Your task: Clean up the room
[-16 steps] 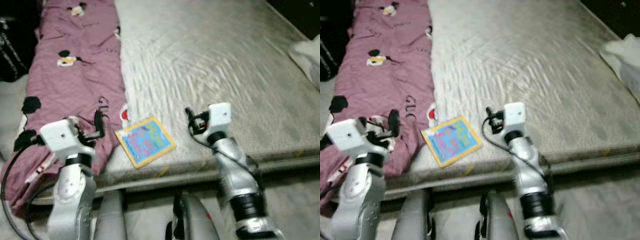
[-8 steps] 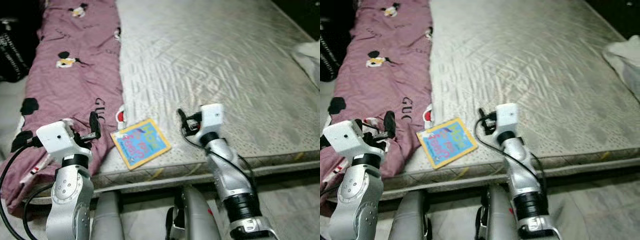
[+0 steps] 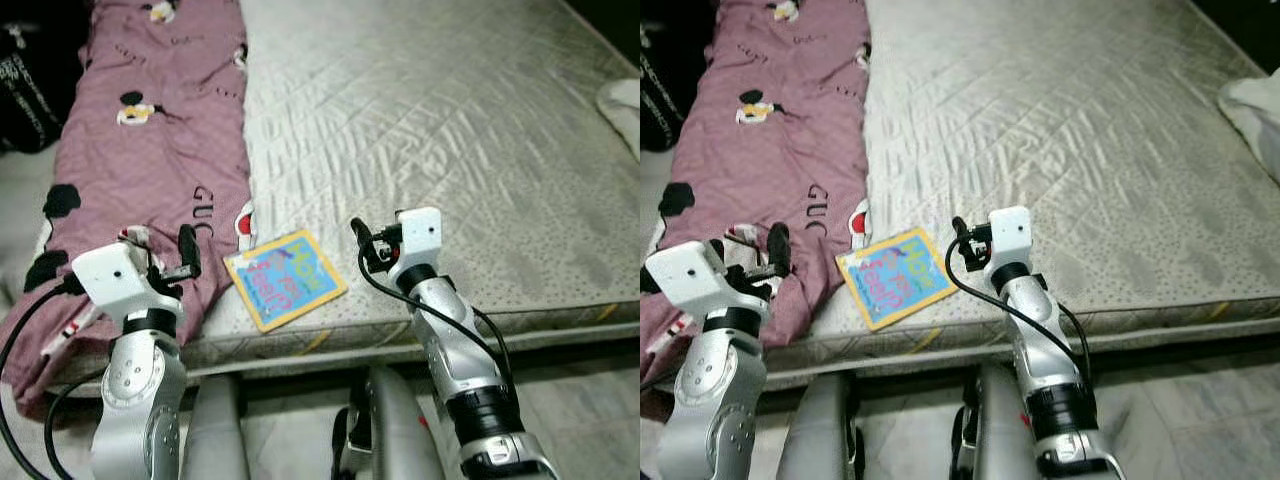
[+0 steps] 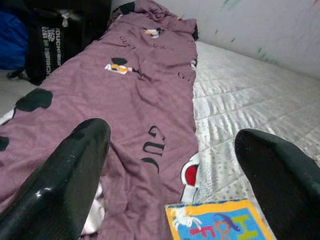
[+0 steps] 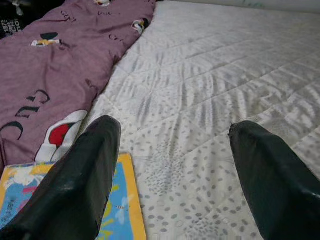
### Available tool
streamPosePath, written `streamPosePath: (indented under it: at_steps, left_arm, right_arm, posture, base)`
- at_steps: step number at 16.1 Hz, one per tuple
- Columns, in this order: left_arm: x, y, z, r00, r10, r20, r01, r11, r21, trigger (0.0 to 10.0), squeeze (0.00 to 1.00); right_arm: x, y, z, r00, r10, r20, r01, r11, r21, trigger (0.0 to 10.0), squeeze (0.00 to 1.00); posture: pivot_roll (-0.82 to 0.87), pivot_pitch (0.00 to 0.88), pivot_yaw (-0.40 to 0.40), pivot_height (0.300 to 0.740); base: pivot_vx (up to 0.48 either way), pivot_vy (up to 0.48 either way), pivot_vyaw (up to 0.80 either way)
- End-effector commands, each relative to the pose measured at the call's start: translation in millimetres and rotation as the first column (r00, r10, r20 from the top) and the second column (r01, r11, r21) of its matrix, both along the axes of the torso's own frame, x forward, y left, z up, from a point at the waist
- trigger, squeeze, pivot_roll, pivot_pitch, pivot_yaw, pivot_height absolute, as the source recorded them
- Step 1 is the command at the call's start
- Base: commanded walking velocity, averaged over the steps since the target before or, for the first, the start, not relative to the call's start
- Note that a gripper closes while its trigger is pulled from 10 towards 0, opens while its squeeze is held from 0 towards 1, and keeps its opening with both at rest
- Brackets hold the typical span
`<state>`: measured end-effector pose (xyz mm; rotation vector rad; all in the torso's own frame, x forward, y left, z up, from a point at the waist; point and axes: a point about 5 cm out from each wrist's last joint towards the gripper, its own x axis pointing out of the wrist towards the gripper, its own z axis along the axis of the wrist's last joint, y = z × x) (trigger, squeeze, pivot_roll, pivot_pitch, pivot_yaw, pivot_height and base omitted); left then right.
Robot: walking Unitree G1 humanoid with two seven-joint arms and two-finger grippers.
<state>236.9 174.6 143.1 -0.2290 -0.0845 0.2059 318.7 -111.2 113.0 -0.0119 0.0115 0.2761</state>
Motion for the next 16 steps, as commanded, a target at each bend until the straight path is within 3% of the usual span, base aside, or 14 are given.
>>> streamPosePath:
  at_steps: [1,6,11,14,16]
  left_arm:
    - [-2.2,-0.2,-2,1.0,0.006,-0.018,-0.006,1.0,-0.003,10.0,0.0]
    - [-1.1,8.4,-2,0.996,0.083,-0.028,-0.084,0.996,-0.029,10.0,0.0]
    - [-1.9,27.5,-12,0.965,0.226,-0.134,-0.233,0.971,-0.045,10.0,0.0]
    - [1.4,30.5,-8,0.963,0.237,-0.129,-0.245,0.968,-0.049,10.0,0.0]
    - [4.9,34.4,-4,0.962,0.247,-0.119,-0.254,0.966,-0.046,10.0,0.0]
  right_arm:
    - [-1.6,-2.4,-1,1.0,-0.001,-0.001,0.001,1.0,-0.004,10.0,0.0]
    - [-0.5,-3.3,-3,1.0,-0.001,-0.015,0.001,1.0,-0.016,10.0,0.0]
    - [0.9,-3.7,-4,1.0,-0.003,-0.017,0.003,1.0,-0.023,10.0,0.0]
    - [1.3,-4.9,-6,0.999,-0.01,-0.033,0.009,1.0,-0.028,10.0,0.0]
    - [0.7,-6.4,-6,0.999,-0.018,-0.035,0.017,0.999,-0.032,10.0,0.0]
  posture:
    - [0.14,0.166,-0.048,0.562]
    - [0.14,0.169,-0.05,0.543]
    - [0.14,0.162,-0.049,0.543]
    - [0.14,0.158,-0.049,0.543]
    - [0.13,0.157,-0.045,0.543]
  base:
    - [0.0,0.0,0.0]
    - [0.0,0.0,0.0]
    - [0.0,0.0,0.0]
    - [0.0,0.0,0.0]
    - [0.0,0.0,-0.8]
